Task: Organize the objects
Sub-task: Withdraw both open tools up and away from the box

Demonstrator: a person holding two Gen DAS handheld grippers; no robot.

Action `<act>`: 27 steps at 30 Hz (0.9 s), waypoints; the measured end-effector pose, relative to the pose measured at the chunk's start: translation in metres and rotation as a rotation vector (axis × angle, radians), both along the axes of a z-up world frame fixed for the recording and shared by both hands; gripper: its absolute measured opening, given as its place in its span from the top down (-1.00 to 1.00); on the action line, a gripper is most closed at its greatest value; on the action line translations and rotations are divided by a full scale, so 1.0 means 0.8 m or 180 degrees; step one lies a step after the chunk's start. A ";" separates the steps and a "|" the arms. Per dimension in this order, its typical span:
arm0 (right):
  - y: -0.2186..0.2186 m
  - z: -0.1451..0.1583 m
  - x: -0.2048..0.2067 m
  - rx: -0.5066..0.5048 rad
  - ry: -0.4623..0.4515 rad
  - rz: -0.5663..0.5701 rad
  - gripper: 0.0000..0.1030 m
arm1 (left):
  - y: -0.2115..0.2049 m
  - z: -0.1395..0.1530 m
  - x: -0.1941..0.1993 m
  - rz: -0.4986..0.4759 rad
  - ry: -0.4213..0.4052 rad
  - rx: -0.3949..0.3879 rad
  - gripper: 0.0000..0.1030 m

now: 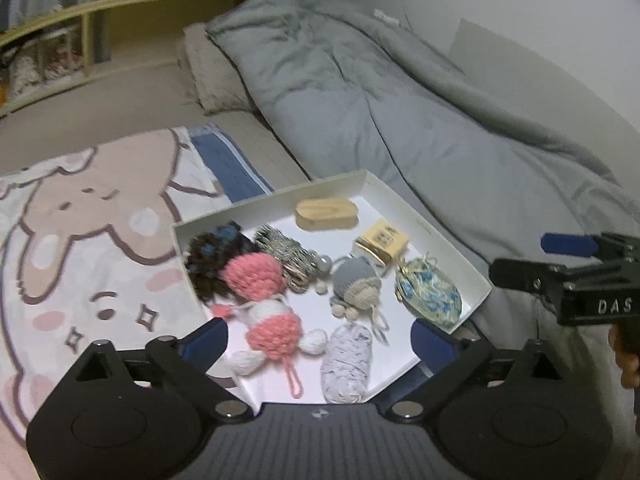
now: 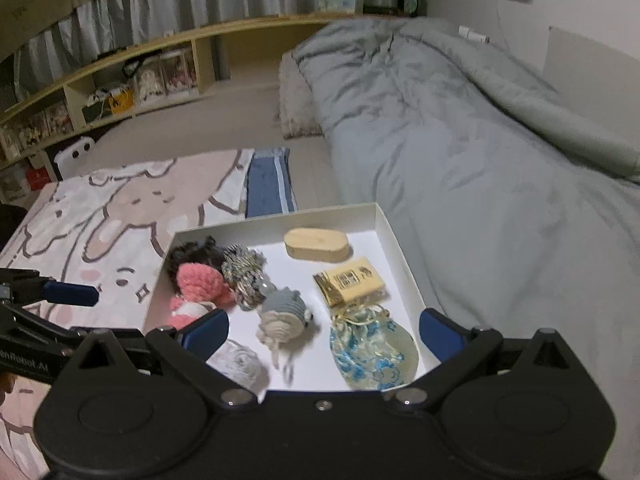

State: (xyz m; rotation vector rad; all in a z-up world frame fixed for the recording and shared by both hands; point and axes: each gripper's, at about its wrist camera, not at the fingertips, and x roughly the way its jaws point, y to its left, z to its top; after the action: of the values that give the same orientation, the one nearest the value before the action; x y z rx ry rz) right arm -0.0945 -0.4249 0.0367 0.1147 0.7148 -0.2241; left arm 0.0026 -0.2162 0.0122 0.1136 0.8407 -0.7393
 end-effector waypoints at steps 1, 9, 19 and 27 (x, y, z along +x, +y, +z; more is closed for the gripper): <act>0.004 0.003 -0.003 -0.0005 -0.0020 0.0005 -0.99 | 0.006 0.005 -0.002 0.0023 -0.0037 -0.0006 -0.96; 0.041 0.025 -0.027 -0.0036 -0.0203 -0.0031 -1.00 | 0.054 0.042 -0.023 0.0229 -0.0298 -0.0080 -1.00; 0.085 0.036 -0.057 -0.0112 -0.0360 -0.0065 -1.00 | 0.102 0.064 -0.051 0.0427 -0.0595 -0.0022 -1.00; 0.110 0.025 -0.076 -0.0149 -0.0375 -0.0181 -1.00 | 0.134 0.059 -0.067 0.0507 -0.0669 0.0036 -1.00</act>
State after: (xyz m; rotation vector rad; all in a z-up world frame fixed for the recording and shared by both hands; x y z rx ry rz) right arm -0.1556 -0.3371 0.0563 0.1027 0.5891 -0.2861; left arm -0.0512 -0.1094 0.0591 0.1304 0.6454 -0.5621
